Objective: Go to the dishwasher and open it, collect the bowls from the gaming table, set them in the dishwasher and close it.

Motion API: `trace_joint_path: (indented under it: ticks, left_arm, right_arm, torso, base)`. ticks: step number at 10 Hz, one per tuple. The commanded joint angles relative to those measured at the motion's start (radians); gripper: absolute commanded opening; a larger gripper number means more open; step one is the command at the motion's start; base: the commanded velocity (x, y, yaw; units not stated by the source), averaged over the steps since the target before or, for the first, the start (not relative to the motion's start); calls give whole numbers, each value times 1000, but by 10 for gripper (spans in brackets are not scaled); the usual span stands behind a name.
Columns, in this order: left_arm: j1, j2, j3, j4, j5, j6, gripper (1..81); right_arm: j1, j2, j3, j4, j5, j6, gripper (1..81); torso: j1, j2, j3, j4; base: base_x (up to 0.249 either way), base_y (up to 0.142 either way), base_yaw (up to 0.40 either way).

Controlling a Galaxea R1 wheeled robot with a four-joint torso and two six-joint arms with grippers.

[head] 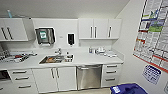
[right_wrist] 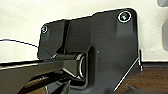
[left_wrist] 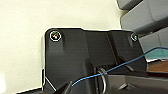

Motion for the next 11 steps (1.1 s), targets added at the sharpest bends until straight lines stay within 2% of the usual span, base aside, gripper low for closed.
trace_joint_path:
  ticks: [1,11]
  left_arm:
    - [-54,-21,6,-5,42,-5,811]
    - [-52,-12,-11,-3,42,-5,811]
  right_arm:
    - [60,-19,5,-2,-55,-2,811]
    - [61,-16,5,-4,-55,-2,811]
  torso:
    - [0,0,0,0]
    - [0,0,0,0]
  base:
    - [138,64,0]
    - [139,64,0]
